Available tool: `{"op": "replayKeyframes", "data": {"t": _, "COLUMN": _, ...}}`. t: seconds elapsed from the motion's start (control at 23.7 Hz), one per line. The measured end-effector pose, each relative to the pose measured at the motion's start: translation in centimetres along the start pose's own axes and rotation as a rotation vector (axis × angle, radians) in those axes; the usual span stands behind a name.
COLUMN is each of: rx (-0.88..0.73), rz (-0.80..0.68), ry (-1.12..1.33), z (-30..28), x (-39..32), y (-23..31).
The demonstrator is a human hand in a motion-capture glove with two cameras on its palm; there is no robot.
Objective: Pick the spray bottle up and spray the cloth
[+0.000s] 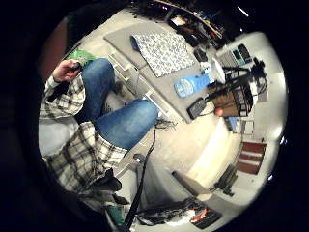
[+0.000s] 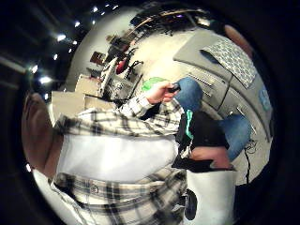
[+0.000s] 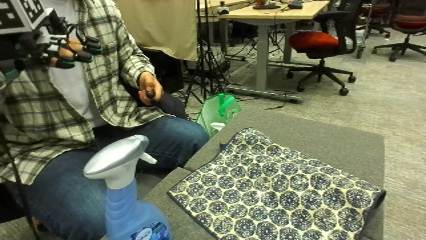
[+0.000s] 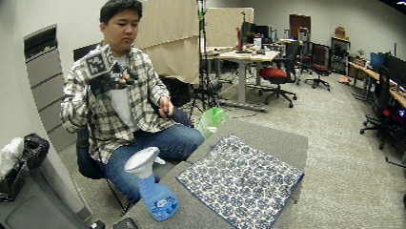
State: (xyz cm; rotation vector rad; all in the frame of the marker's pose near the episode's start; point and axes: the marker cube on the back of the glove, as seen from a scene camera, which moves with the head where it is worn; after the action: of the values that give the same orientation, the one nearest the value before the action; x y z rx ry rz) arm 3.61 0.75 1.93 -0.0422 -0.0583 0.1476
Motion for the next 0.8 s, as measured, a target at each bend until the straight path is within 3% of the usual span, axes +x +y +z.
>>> {"op": "replayKeyframes", "data": {"t": 0.25, "rx": 0.006, "rz": 0.240, "ry": -0.043, "z": 2.1, "x": 7.1, "y": 1.8}}
{"op": "replayKeyframes", "data": {"t": 0.63, "rx": 0.141, "rz": 0.572, "ry": -0.204, "z": 3.5, "x": 17.8, "y": 2.9}}
{"op": "replayKeyframes", "data": {"t": 0.72, "rx": 0.221, "rz": 0.634, "ry": -0.238, "z": 3.7, "x": 20.6, "y": 2.4}}
{"op": "replayKeyframes", "data": {"t": 0.8, "rx": 0.406, "rz": 0.693, "ry": -0.233, "z": 4.0, "x": 23.6, "y": 0.9}}
